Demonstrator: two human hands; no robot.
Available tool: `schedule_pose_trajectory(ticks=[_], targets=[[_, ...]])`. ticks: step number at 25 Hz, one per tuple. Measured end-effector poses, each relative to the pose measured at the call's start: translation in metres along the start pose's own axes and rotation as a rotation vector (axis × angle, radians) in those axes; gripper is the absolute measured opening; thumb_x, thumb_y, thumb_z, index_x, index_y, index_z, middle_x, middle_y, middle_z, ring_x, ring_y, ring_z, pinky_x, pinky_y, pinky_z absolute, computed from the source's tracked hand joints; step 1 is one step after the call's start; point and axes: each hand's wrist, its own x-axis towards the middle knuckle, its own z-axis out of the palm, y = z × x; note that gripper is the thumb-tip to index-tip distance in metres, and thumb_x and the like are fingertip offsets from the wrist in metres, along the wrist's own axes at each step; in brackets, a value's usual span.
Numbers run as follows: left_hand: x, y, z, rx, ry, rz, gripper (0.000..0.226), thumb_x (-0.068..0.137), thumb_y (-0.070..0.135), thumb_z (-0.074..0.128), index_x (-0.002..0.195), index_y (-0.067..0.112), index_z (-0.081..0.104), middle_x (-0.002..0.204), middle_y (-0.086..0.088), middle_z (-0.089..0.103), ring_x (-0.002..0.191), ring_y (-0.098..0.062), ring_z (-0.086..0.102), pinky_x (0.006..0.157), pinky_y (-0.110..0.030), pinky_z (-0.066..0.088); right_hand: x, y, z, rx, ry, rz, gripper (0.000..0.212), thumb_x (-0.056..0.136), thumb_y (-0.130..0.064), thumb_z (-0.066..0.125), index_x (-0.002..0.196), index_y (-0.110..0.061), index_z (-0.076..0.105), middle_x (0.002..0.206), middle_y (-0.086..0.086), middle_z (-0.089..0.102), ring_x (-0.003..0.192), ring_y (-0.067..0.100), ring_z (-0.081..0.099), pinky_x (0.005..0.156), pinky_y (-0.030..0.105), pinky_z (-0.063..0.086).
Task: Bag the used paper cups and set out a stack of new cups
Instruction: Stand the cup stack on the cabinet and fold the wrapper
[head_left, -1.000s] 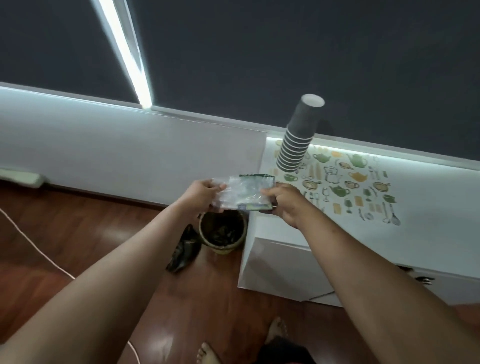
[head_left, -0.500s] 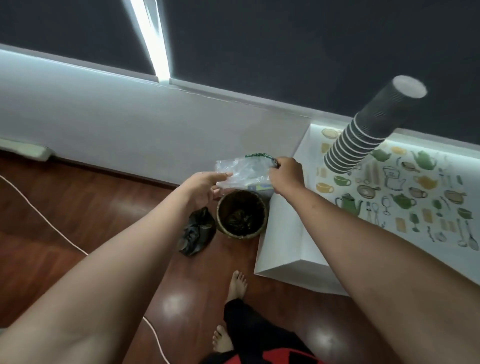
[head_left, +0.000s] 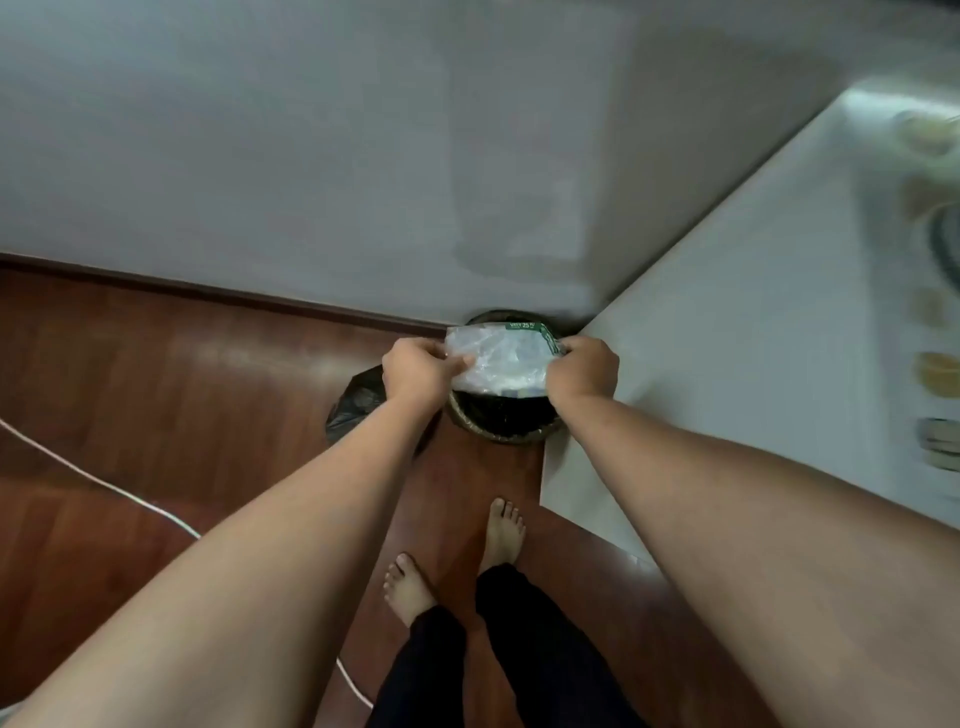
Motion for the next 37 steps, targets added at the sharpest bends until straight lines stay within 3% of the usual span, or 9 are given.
schedule_pose_trajectory(ticks=[4, 8, 13, 16, 21, 24, 27, 30, 37], targets=[[0.079, -0.079, 0.065, 0.08, -0.019, 0.068, 0.022, 0.083, 0.025, 0.078, 0.074, 0.006, 0.072, 0.066, -0.001, 0.061, 0.062, -0.014, 0.059, 0.053, -0.014, 0.04, 0.051, 0.06, 0.097, -0.073, 0.015, -0.007, 0.038, 0.078, 0.006, 0.048, 0.101, -0.007, 0.075, 0.099, 0.015, 0.069, 0.087, 0.032, 0.062, 0.068, 0.029, 0.044], [0.148, -0.14, 0.134, 0.11, -0.089, 0.069, 0.025, 0.086, 0.024, 0.073, 0.071, 0.005, 0.072, 0.07, -0.008, 0.068, 0.072, -0.022, 0.065, 0.063, -0.028, 0.049, 0.111, 0.121, 0.167, -0.151, 0.014, -0.029, 0.036, 0.081, 0.007, 0.048, 0.104, -0.003, 0.074, 0.102, 0.017, 0.069, 0.091, 0.031, 0.062, 0.068, 0.025, 0.04], [0.191, -0.174, 0.189, 0.169, -0.111, 0.132, 0.025, 0.089, 0.016, 0.063, 0.065, 0.008, 0.061, 0.056, 0.003, 0.051, 0.064, -0.019, 0.057, 0.053, -0.023, 0.036, 0.164, 0.165, 0.218, -0.167, 0.006, -0.04, 0.036, 0.081, 0.009, 0.046, 0.103, -0.001, 0.073, 0.098, 0.019, 0.07, 0.091, 0.034, 0.064, 0.07, 0.029, 0.048], [0.215, -0.176, 0.206, 0.298, -0.18, 0.155, 0.016, 0.092, 0.013, 0.057, 0.089, 0.002, 0.068, 0.083, -0.009, 0.067, 0.078, -0.025, 0.062, 0.056, -0.02, 0.036, 0.193, 0.179, 0.244, -0.105, -0.052, 0.008, 0.037, 0.086, 0.005, 0.043, 0.113, -0.001, 0.067, 0.109, 0.019, 0.066, 0.099, 0.032, 0.062, 0.075, 0.026, 0.043], [0.221, -0.171, 0.204, 0.78, -0.227, 0.467, 0.044, 0.096, 0.036, 0.055, 0.128, 0.006, 0.052, 0.125, -0.014, 0.054, 0.11, -0.031, 0.059, 0.086, -0.038, 0.048, 0.194, 0.191, 0.253, -0.322, -0.275, -0.048, 0.06, 0.101, -0.028, 0.041, 0.155, -0.011, 0.021, 0.154, 0.014, 0.03, 0.139, 0.034, 0.035, 0.112, 0.039, 0.032], [0.204, -0.177, 0.191, 0.961, -0.545, 0.599, 0.065, 0.08, 0.072, 0.056, 0.119, 0.021, 0.06, 0.112, -0.002, 0.065, 0.099, -0.022, 0.064, 0.084, -0.037, 0.053, 0.175, 0.2, 0.239, -0.508, -0.586, -0.346, 0.066, 0.095, -0.059, 0.041, 0.15, -0.025, 0.031, 0.145, 0.008, 0.045, 0.132, 0.029, 0.045, 0.107, 0.04, 0.04], [0.19, -0.183, 0.18, 1.228, -0.664, 0.69, 0.047, 0.082, 0.057, 0.064, 0.113, 0.021, 0.066, 0.11, 0.0, 0.068, 0.099, -0.022, 0.064, 0.084, -0.033, 0.047, 0.167, 0.203, 0.224, -0.811, -0.9, -0.562, 0.086, 0.079, -0.082, 0.042, 0.147, -0.029, 0.038, 0.141, 0.004, 0.053, 0.125, 0.024, 0.052, 0.103, 0.036, 0.041], [0.177, -0.196, 0.178, 1.301, -0.582, 0.807, 0.026, 0.092, 0.025, 0.054, 0.112, 0.017, 0.068, 0.118, -0.005, 0.065, 0.105, -0.025, 0.063, 0.088, -0.033, 0.044, 0.158, 0.213, 0.221, -0.966, -0.871, -0.713, 0.064, 0.089, -0.056, 0.053, 0.143, -0.021, 0.046, 0.136, 0.007, 0.056, 0.12, 0.024, 0.054, 0.101, 0.034, 0.04], [0.142, -0.249, 0.169, 1.256, -0.598, 0.784, 0.021, 0.091, 0.022, 0.054, 0.106, 0.02, 0.069, 0.112, -0.002, 0.067, 0.101, -0.023, 0.063, 0.087, -0.034, 0.046, 0.107, 0.243, 0.234, -1.022, -0.853, -0.79, 0.04, 0.093, -0.039, 0.05, 0.124, -0.017, 0.061, 0.116, 0.006, 0.062, 0.108, 0.025, 0.058, 0.087, 0.034, 0.042]])
